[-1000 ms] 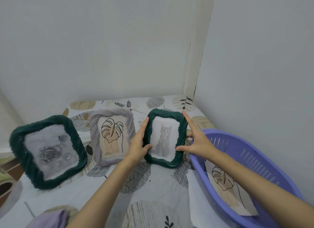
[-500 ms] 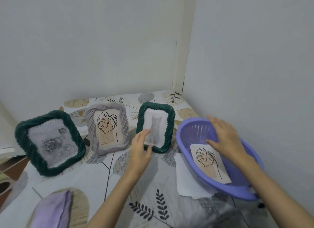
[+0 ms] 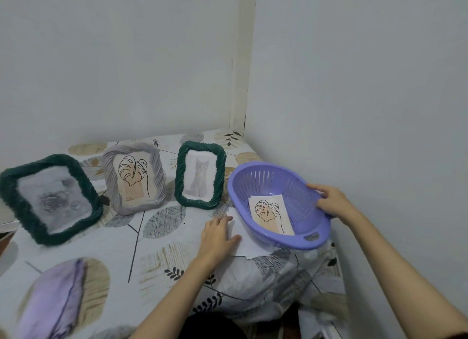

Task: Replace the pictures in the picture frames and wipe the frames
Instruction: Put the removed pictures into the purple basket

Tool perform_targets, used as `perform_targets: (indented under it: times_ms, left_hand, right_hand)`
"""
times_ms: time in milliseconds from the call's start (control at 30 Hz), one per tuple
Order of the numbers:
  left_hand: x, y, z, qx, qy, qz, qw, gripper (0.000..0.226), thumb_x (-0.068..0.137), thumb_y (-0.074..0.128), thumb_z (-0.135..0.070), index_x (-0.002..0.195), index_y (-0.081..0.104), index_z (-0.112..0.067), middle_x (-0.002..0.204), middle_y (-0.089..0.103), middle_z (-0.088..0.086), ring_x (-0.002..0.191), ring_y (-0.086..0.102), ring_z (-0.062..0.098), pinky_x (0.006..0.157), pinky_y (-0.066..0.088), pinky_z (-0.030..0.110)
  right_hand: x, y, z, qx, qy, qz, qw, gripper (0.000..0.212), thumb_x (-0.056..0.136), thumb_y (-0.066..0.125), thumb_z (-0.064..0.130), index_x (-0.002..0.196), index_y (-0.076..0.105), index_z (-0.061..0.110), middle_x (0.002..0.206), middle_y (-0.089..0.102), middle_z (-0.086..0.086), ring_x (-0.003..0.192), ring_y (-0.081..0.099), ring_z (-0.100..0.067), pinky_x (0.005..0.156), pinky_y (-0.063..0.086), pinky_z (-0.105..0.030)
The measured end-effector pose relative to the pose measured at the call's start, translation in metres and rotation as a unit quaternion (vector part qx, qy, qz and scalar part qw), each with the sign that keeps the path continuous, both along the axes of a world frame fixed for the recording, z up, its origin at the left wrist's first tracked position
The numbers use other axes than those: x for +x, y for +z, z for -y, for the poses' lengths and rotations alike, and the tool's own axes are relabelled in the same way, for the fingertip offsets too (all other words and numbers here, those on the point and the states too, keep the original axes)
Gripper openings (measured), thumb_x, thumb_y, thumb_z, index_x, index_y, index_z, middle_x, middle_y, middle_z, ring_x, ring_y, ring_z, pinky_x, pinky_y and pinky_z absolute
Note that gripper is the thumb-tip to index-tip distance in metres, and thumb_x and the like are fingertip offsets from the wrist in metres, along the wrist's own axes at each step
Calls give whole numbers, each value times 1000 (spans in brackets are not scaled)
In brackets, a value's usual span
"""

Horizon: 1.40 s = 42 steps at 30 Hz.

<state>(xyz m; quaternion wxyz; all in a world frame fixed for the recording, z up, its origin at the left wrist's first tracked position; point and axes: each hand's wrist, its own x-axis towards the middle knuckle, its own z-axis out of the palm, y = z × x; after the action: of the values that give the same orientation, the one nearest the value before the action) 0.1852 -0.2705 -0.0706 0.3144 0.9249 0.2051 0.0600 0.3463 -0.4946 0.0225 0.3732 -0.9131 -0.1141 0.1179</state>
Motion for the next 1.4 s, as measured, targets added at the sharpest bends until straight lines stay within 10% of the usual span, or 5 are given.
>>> perform_targets:
  times_ms: [267, 633, 867, 1400]
  left_hand:
    - [13, 10, 28, -2, 93, -55, 994, 76, 79, 65, -42, 138, 28, -12, 139, 36, 14, 128, 31, 33, 103, 30, 38]
    - [41, 25, 48, -172, 129, -46, 976, 79, 78, 62, 2, 142, 24, -24, 137, 29, 21, 120, 44, 39, 97, 39, 37]
    - [30, 30, 33, -251, 136, 5, 958, 59, 69, 67, 12, 119, 57, -15, 127, 54, 12, 113, 53, 29, 84, 43, 27]
    - [-35, 49, -48, -283, 247, 167, 911, 51, 74, 63, 9, 121, 54, -10, 130, 47, 16, 106, 49, 31, 91, 45, 40]
  right_hand:
    - [7, 32, 28, 154, -61, 28, 986, 56, 80, 46, -4, 129, 54, 20, 102, 63, -8, 81, 58, -23, 65, 52, -34]
    - [2, 41, 34, 261, -104, -4, 960, 52, 83, 43, -11, 127, 54, 14, 101, 57, -5, 81, 54, -23, 48, 53, -27]
    - [5, 27, 38, 231, -93, 7, 969, 53, 83, 44, -8, 129, 53, 15, 105, 59, -7, 85, 57, -27, 66, 51, -36]
    - [-5, -15, 13, 113, -29, -42, 992, 60, 79, 40, -6, 131, 52, 22, 107, 63, -11, 76, 55, -25, 58, 49, -29]
